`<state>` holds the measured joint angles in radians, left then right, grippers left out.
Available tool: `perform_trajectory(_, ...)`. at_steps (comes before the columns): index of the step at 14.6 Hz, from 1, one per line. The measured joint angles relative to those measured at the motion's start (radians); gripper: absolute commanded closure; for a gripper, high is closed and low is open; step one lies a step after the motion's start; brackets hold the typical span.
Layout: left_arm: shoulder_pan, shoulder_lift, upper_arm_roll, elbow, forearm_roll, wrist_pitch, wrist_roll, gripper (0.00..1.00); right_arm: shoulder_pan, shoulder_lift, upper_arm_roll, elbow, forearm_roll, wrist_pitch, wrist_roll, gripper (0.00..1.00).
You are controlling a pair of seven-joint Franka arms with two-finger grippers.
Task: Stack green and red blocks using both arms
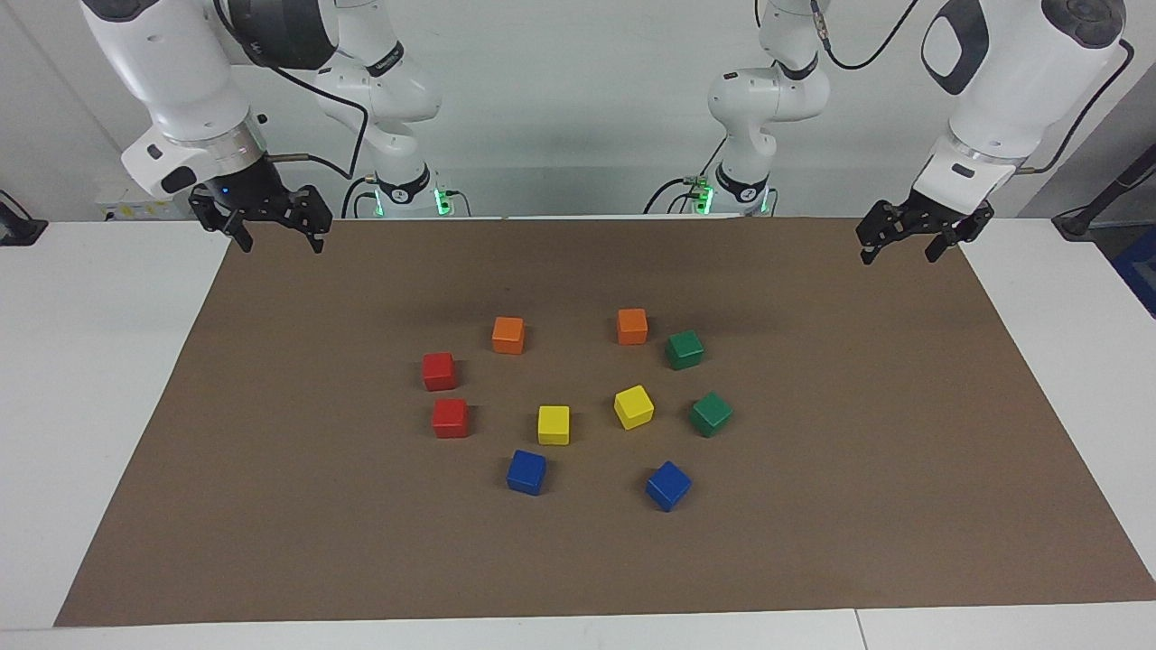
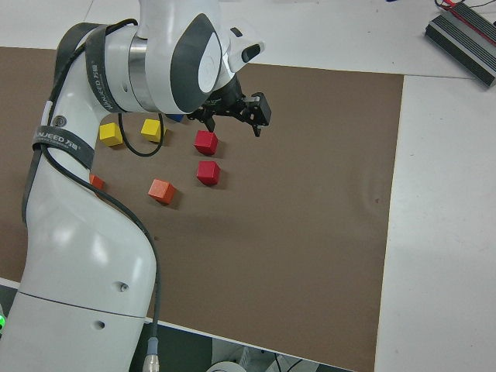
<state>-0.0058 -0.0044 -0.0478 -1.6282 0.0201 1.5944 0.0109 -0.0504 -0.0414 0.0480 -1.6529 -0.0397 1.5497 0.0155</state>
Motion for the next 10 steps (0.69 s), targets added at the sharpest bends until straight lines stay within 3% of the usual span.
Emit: perform_trajectory(10,-0.002,-0.001,-0.006,0.0,0.0,0.001,0.001,0.0,0.001,0.0,0.001,0.0,0.026,0.0,0.0,0.0)
